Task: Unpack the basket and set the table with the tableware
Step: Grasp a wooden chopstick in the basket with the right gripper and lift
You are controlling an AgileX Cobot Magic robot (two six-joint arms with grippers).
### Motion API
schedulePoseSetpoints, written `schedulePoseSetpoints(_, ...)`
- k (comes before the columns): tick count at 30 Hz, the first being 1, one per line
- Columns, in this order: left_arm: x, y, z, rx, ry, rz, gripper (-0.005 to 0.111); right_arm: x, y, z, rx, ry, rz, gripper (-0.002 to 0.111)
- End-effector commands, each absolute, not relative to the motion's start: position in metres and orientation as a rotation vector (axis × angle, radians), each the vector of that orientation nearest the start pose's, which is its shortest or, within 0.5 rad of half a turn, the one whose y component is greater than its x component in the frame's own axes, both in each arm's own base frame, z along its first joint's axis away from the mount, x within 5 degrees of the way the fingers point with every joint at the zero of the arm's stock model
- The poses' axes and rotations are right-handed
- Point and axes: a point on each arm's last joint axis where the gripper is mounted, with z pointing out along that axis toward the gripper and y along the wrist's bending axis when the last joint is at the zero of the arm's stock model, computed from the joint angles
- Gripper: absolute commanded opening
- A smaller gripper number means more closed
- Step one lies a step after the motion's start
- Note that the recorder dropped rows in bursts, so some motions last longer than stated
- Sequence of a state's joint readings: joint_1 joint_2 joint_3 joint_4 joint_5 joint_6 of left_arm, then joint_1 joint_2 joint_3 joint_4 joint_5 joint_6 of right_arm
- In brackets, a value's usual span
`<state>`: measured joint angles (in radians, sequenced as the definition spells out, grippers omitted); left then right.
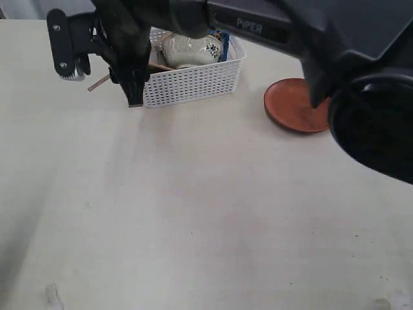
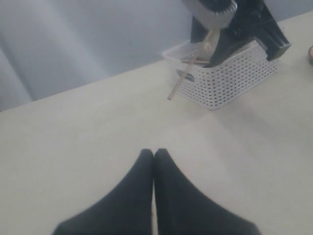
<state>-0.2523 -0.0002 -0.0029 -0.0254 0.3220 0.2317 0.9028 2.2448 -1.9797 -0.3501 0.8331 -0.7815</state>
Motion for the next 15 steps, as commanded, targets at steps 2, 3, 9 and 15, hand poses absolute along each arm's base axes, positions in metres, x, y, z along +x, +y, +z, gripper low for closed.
schedulePoseSetpoints(2, 0.052, -0.015, 0.184, 0.412, 1.759, -0.055, 0.0, 0.35, 0.381, 0.211, -1.978, 1.471, -0.539, 0.048)
schedulePoseSetpoints(3, 0.052, -0.015, 0.184, 0.412, 1.759, -0.055, 0.0, 0.353, 0.382, 0.21, -1.96, 1.46, -0.555, 0.048)
schedulePoseSetpoints(9, 0.052, -0.015, 0.184, 0.412, 1.759, -0.055, 0.0, 0.363, 0.384, 0.191, -1.947, 1.427, -0.59, 0.048)
schedulePoseSetpoints(15, 0.052, -0.015, 0.184, 0.412, 1.759, -0.055, 0.0, 0.367, 0.383, 0.173, -1.986, 1.408, -0.654, 0.048)
